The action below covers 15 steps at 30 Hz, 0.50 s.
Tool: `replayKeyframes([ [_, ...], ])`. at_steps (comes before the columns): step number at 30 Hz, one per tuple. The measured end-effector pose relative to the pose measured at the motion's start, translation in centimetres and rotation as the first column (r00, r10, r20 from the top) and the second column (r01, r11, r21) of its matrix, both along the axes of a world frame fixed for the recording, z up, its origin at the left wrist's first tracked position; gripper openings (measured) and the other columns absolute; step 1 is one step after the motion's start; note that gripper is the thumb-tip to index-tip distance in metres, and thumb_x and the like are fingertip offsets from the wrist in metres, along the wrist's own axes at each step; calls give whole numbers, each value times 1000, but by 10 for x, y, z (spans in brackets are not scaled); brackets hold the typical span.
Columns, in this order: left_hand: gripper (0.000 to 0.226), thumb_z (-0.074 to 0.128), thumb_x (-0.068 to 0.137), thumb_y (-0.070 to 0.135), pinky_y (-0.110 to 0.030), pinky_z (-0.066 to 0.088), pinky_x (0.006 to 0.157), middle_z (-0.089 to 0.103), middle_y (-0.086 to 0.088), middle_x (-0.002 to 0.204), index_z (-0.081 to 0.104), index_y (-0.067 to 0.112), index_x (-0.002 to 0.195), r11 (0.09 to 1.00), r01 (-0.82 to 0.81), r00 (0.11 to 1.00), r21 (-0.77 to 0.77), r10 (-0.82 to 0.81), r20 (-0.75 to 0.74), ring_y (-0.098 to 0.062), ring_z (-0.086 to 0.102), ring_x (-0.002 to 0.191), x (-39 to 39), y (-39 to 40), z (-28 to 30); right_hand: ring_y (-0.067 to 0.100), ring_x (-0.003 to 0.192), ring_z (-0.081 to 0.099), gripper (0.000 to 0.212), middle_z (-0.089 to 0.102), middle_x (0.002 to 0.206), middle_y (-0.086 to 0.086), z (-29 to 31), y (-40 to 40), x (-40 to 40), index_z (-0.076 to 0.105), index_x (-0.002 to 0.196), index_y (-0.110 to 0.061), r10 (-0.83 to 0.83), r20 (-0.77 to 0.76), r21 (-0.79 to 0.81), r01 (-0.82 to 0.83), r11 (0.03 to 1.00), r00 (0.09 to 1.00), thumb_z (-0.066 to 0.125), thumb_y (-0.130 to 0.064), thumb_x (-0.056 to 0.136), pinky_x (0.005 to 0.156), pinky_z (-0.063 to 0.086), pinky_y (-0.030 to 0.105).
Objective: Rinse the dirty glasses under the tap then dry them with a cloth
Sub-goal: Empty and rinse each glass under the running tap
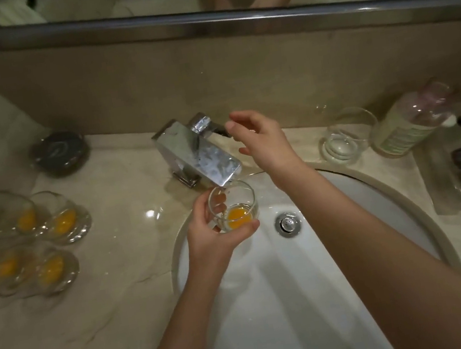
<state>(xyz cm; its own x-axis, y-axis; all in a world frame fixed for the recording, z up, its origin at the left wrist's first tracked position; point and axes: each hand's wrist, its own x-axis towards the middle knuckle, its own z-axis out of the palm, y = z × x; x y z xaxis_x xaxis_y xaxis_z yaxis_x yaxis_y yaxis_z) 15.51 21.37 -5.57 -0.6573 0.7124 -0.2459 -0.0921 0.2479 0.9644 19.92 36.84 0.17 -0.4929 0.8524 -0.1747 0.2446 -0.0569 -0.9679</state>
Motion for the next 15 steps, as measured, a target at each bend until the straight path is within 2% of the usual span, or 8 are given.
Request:
replayKeyframes([
  [2, 76, 93, 54, 0, -10, 49, 72, 65, 7, 105, 59, 24, 118, 1000, 5, 1000, 1, -5, -2, 9, 62, 89, -3, -1, -1, 18, 116, 57, 36, 62, 121, -3, -5, -2, -6, 58, 130, -17, 30, 10, -16, -30, 999, 999, 59, -30, 96, 106, 45, 45],
  [6, 75, 90, 46, 14, -12, 50, 73, 66, 8, 104, 59, 30, 113, 1000, -5, 1000, 16, 5, 4, 7, 63, 91, -5, -3, -3, 10, 106, 57, 27, 62, 104, -15, -11, -4, -15, 63, 124, -20, 32, -7, -35, -32, 999, 999, 54, -25, 99, 105, 45, 45],
  [9, 75, 92, 48, 10, -13, 51, 73, 66, 7, 105, 59, 32, 112, 1000, 6, 1000, 19, -7, 12, 6, 63, 91, -5, -3, -5, 1, 98, 56, 27, 63, 102, -16, -12, -3, -16, 64, 124, -17, 30, -12, 3, -30, 1000, 999, 51, -20, 101, 105, 45, 44],
  [13, 76, 90, 46, 16, -14, 51, 73, 66, 7, 107, 59, 32, 113, 1000, 14, 1000, 13, -14, 22, 4, 63, 95, -5, 0, -6, -10, 87, 53, 29, 59, 97, -23, -10, 1, -16, 64, 126, -14, 49, -4, 20, -48, 999, 999, 48, -17, 102, 104, 46, 37],
  [15, 74, 88, 45, 20, -14, 52, 74, 66, 8, 107, 59, 35, 112, 1000, 12, 1000, 8, -12, 22, 3, 63, 98, -6, 2, -7, -10, 87, 53, 29, 60, 100, -20, -10, 3, -16, 63, 127, -13, 49, -15, 10, -49, 999, 999, 47, -17, 102, 102, 46, 33],
])
